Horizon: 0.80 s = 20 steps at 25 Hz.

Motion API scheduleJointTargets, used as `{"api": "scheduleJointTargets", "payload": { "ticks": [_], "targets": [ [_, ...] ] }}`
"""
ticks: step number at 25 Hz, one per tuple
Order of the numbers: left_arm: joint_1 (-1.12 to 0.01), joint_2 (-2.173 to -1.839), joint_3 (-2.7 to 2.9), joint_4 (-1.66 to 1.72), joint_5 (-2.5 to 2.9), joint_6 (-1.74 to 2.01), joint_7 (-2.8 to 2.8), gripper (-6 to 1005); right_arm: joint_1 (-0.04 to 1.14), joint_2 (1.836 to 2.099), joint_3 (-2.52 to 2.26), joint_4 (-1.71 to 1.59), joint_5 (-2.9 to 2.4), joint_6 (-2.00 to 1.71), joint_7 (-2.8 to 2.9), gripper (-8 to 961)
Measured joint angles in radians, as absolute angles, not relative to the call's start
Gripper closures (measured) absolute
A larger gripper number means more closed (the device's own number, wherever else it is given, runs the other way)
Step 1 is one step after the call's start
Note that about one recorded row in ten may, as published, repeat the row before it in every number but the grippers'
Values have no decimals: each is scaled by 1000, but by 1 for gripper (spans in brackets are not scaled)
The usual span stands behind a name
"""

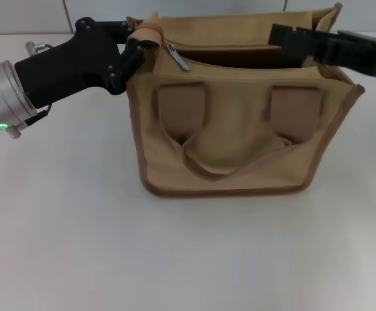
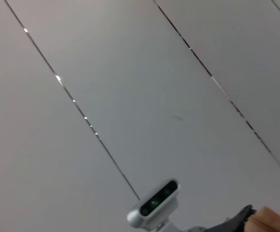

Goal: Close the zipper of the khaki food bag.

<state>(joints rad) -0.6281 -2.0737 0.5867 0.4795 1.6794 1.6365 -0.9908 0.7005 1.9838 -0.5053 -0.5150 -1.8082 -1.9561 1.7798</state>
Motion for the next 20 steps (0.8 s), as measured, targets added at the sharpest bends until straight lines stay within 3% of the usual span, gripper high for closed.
{"api": "scheduleJointTargets", "payload": {
  "ticks": [9,20],
  "targets": [
    [-620,-2074,587,455,1652,1642,-984,972,766,1973,-542,-554,-1816,-1848,1878,196],
    [-618,-2072,586,456,1651,1650,-983,968,854,1936,-717,-590,-1841,-1757,2140,581]
  ]
}}
